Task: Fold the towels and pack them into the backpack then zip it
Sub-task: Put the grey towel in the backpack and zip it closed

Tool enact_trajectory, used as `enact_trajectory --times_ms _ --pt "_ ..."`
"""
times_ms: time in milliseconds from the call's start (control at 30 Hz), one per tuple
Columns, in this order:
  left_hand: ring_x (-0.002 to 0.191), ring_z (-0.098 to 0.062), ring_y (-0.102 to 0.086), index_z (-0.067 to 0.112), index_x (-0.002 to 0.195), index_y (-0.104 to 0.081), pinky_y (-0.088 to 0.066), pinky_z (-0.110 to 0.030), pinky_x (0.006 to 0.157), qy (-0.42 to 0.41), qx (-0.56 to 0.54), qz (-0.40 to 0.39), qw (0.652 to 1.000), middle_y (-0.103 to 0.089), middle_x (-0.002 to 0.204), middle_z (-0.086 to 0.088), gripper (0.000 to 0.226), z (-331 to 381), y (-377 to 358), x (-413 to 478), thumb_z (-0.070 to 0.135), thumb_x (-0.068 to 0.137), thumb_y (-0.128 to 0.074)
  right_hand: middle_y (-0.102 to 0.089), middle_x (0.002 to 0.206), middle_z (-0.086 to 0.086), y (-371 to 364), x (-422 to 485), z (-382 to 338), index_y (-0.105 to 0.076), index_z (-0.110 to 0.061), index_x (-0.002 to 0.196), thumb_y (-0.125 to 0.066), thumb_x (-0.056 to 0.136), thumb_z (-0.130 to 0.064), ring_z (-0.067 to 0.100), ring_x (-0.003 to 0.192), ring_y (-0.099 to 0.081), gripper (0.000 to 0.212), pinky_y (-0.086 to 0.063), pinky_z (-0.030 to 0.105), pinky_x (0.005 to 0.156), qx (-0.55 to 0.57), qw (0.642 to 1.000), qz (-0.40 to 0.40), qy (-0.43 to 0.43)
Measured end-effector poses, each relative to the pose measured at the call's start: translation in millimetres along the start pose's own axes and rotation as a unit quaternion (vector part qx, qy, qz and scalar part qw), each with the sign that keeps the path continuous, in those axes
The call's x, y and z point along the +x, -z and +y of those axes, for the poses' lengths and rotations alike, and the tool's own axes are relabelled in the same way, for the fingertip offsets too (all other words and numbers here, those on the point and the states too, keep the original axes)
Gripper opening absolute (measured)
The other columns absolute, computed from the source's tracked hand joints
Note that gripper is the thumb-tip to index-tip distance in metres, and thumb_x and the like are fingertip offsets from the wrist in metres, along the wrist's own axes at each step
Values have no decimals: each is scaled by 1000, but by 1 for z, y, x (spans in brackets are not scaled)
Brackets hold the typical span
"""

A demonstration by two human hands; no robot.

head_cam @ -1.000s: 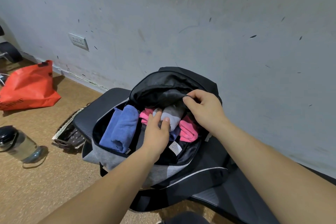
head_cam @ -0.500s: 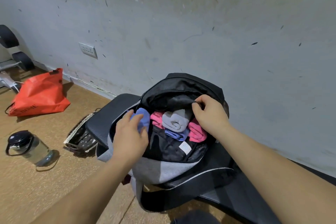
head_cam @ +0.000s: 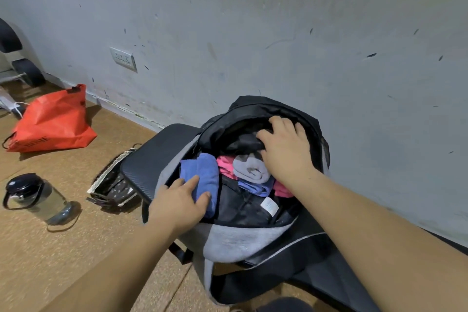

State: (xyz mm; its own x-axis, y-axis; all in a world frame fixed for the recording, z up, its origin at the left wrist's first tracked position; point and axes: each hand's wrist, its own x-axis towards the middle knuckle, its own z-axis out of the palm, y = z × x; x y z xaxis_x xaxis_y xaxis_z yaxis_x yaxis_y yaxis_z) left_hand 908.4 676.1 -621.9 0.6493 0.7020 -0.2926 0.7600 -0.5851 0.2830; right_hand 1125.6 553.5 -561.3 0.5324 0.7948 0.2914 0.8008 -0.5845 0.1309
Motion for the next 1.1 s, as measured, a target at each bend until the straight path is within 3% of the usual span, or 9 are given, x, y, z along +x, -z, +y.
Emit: enact_trajectory --times_ms 167,267,433,567,700,800,867,967,1100 --pt "105 -26 -58 32 127 -49 -53 -38 89 -45 27 2 999 -58 117 -1 40 19 -14 -45 59 97 -46 -62 136 20 4 -12 7 -78 -7 77 -76 64 -12 43 130 -55 14 -43 65 106 10 996 65 62" --pt "83 -24 -57 27 97 -49 -55 -38 75 -76 -13 14 997 -57 90 1 20 20 -12 -44 46 93 -55 -51 154 18 7 -20 1 -75 -6 89 -76 67 -19 42 145 -44 26 -38 64 113 -20 991 65 112" --pt "94 -27 -62 29 126 -58 -54 -40 71 -77 -69 135 985 -64 104 -3 32 9 8 -22 33 94 -59 -13 172 15 11 -9 -38 -45 -23 146 -74 84 -44 50 155 -14 71 -19 66 121 -48 987 -6 150" --pt "90 -27 -61 29 122 -61 -56 -43 73 -66 -86 140 984 -61 102 -3 29 2 3 -19 31 93 -56 1 173 20 -1 11 -54 -55 -16 135 -64 95 -27 55 155 -2 42 -10 67 123 -134 978 -77 142" --pt "97 -30 -64 35 126 -63 -49 -36 76 -28 -107 167 980 -60 107 -1 35 -4 8 -18 35 93 -56 -17 170 20 2 28 -52 -65 -22 121 -55 99 -18 50 151 -23 25 -25 59 120 -116 980 -119 111" --pt "101 -29 -64 32 136 -61 -39 -33 75 -15 -142 221 965 -59 110 -1 43 -6 20 -12 32 94 -58 -51 148 9 11 42 -45 -68 -27 114 -55 97 -21 37 127 -52 23 -42 46 99 -22 994 -83 64" --pt "92 -31 -63 31 125 -63 -45 -36 72 -42 -126 215 968 -58 102 -1 31 -1 22 -3 30 94 -57 -59 125 3 19 51 -38 -69 -28 110 -55 98 -28 33 114 -58 18 -39 39 82 46 996 -68 27" --pt "73 -32 -54 25 90 -54 -49 -39 60 -72 -82 200 974 -49 81 -2 4 8 16 17 29 92 -53 -62 112 -3 28 58 -31 -68 -30 104 -56 100 -36 29 108 -60 14 -37 38 78 124 990 -62 -16" --pt "71 -34 -51 16 87 -52 -36 -38 57 -64 -74 221 970 -50 84 -7 11 20 14 51 21 97 -50 -66 103 -3 31 54 -32 -62 -28 100 -55 102 -35 30 97 -63 10 -48 41 79 159 986 -43 -21"
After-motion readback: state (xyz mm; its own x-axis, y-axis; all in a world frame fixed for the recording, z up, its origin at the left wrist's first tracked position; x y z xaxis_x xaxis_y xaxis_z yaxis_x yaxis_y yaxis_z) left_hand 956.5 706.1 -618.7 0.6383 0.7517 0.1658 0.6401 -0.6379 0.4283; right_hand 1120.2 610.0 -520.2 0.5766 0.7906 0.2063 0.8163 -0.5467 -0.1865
